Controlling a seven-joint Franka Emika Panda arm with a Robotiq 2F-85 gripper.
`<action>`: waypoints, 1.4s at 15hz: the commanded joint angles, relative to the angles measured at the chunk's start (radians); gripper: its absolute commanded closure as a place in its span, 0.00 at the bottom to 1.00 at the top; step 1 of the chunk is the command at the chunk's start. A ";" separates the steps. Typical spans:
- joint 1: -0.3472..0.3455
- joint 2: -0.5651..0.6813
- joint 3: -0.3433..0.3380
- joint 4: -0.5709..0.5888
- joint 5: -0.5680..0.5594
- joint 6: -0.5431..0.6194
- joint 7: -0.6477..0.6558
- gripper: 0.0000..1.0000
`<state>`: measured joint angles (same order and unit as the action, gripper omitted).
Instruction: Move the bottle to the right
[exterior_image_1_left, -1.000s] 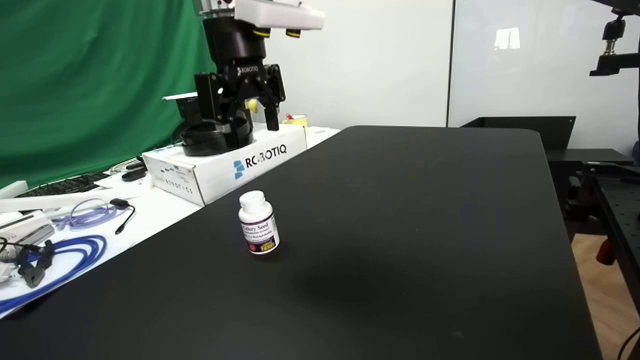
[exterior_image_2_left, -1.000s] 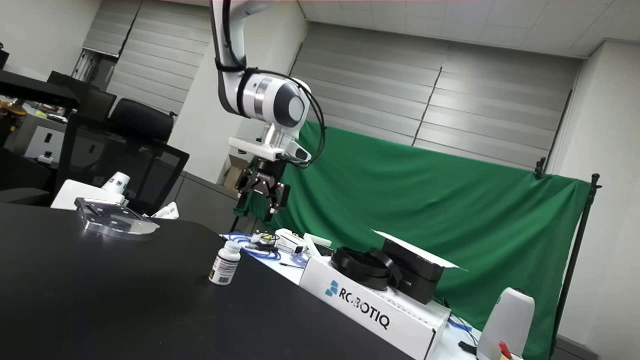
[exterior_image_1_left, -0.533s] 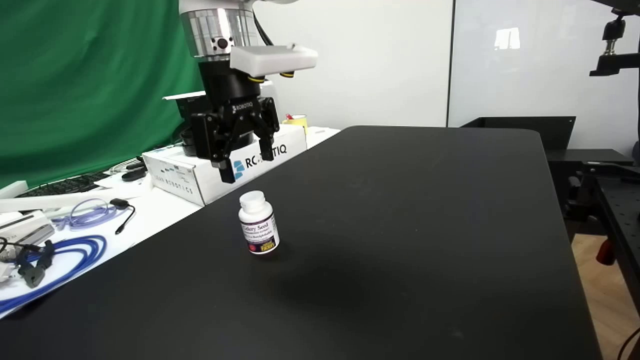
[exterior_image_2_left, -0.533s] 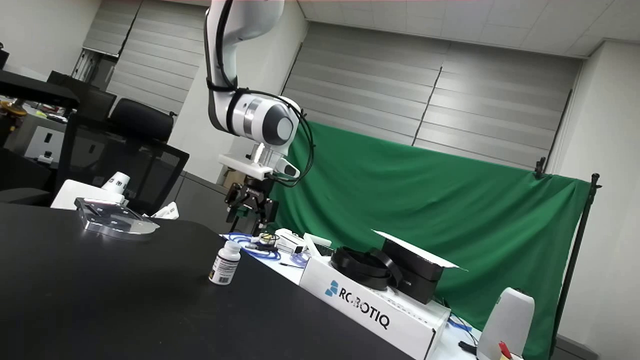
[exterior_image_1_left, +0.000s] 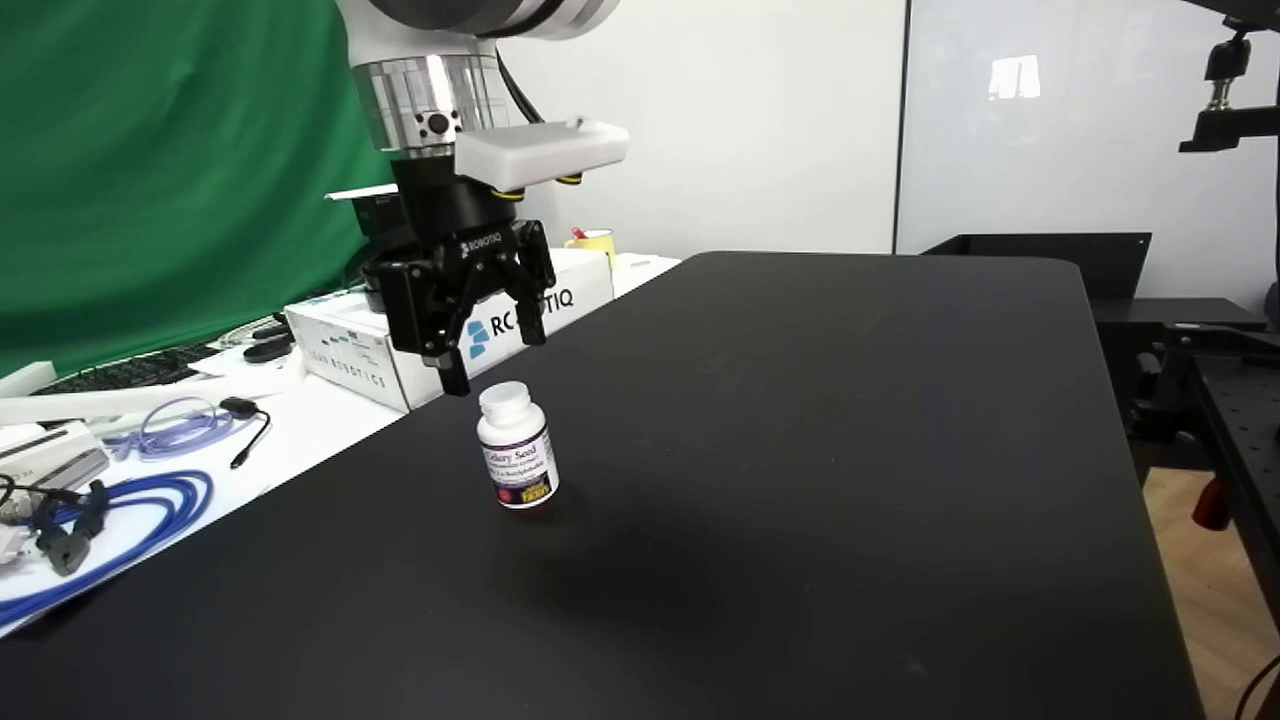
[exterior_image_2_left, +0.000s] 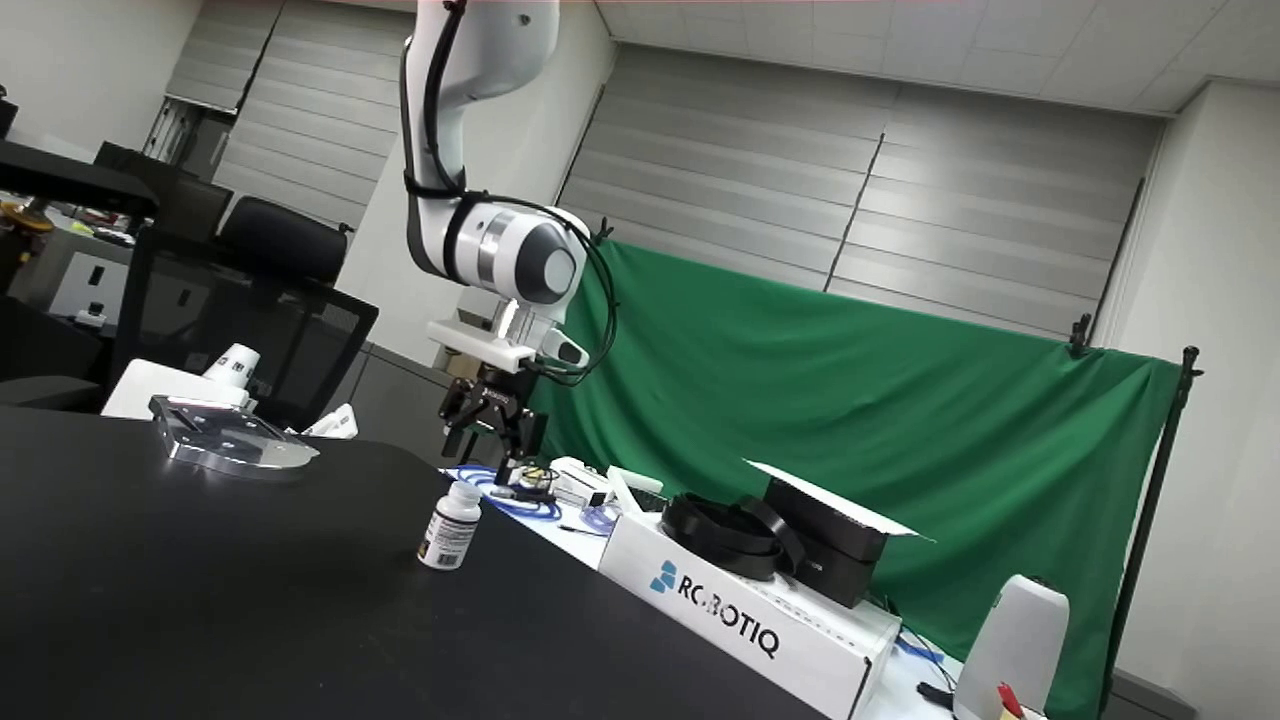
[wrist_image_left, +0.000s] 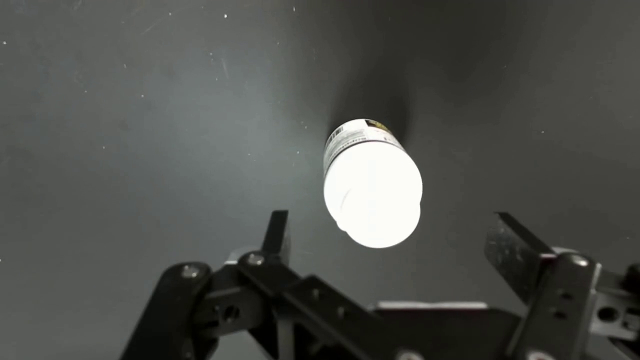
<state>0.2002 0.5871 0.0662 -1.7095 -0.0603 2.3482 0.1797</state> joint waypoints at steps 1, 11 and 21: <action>0.014 0.034 -0.018 0.049 -0.013 -0.029 0.019 0.00; 0.032 0.069 -0.021 0.057 -0.021 -0.010 0.018 0.55; 0.013 -0.026 -0.124 0.054 -0.113 -0.120 0.060 0.81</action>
<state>0.2276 0.6197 -0.0126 -1.6397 -0.1263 2.2758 0.1981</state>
